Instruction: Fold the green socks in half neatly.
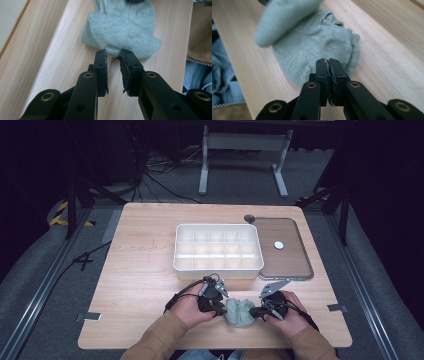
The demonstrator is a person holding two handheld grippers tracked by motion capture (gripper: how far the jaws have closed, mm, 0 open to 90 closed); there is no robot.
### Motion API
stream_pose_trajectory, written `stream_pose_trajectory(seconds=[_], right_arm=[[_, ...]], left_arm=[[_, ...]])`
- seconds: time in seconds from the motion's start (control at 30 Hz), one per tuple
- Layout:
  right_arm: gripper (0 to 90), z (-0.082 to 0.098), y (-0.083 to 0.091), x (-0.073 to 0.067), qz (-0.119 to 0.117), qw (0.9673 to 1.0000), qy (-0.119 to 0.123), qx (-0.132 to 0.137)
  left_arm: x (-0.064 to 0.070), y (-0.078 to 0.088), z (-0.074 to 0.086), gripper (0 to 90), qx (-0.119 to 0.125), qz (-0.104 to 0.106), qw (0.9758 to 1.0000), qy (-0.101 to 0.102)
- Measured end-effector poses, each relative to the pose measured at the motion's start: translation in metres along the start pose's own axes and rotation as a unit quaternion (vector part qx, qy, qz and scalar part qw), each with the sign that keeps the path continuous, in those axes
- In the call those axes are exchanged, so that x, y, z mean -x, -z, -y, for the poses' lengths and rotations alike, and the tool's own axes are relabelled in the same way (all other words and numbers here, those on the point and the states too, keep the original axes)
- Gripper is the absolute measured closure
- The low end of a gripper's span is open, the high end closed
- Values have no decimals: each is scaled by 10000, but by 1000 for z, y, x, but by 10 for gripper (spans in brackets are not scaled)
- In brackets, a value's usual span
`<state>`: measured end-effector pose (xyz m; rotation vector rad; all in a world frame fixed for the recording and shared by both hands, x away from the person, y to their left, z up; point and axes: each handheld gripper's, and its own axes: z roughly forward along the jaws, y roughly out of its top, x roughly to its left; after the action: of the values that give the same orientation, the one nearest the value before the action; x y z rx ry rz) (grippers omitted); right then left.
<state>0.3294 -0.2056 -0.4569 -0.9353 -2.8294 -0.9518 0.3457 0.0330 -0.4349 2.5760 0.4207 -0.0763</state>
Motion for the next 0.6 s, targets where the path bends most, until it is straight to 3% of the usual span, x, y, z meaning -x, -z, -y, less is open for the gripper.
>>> stream_pose_trajectory(seconds=[0.23,0.37,0.4,0.6], right_arm=[[878,-1,-8,-12,-69,9998,-56,178],[877,0,-9,-14,-28,9997,-35,250],[877,0,-9,-14,-41,9996,-46,273],[877,0,-9,-14,-37,9996,-69,263]], left_arm=[[7,-9,-10,767,47,35,9999,-119],[12,-15,-12,680,-20,284,9996,67],[13,-16,-13,673,-23,310,9995,12],[19,-27,-18,770,-105,347,9993,19]])
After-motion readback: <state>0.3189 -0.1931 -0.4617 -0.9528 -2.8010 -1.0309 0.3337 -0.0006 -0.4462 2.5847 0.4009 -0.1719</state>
